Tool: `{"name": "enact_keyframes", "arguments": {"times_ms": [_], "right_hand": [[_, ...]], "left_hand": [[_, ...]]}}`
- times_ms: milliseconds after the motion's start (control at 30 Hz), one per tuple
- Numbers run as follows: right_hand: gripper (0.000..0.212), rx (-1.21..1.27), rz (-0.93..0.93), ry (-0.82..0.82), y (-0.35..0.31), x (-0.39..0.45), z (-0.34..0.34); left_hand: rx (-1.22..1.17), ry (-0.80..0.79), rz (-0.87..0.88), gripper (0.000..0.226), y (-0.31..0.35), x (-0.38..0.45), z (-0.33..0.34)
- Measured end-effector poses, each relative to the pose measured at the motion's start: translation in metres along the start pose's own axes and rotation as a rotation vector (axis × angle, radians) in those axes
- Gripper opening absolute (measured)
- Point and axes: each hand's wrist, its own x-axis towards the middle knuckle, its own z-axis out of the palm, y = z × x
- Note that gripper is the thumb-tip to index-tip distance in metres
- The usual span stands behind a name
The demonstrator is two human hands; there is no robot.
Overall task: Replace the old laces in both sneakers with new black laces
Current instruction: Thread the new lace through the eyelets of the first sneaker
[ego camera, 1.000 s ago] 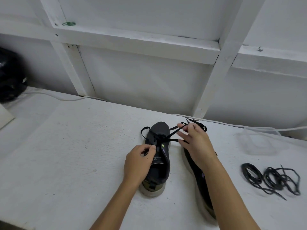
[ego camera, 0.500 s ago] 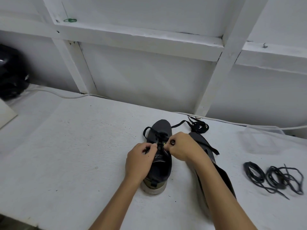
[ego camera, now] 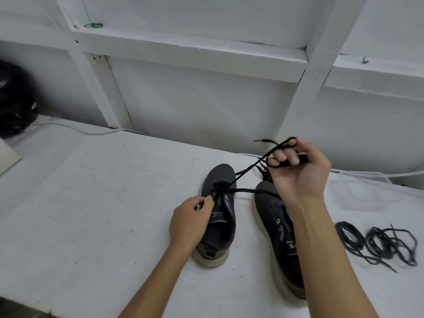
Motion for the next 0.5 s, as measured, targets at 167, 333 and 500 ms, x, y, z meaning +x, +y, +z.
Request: {"name": "enact_keyframes", "arguments": {"times_ms": [167, 333, 500], "right_hand": [[0.022, -0.357, 0.016, 0.086, -0.005, 0.007, -0.011], [0.047, -1.657, -0.004, 0.053, 0.023, 0.003, -0.035], [0.023, -1.766, 0.043, -0.129, 0.066, -0.004, -0.039]], "left_hand": [[0.033, 0.003, 0.006, 0.034, -0.002, 0.001, 0.001], [0.021, 0.01, 0.006, 0.032, -0.002, 0.001, 0.002], [0.026, 0.012, 0.015, 0.029, 0.0, 0.0, 0.002]]}}
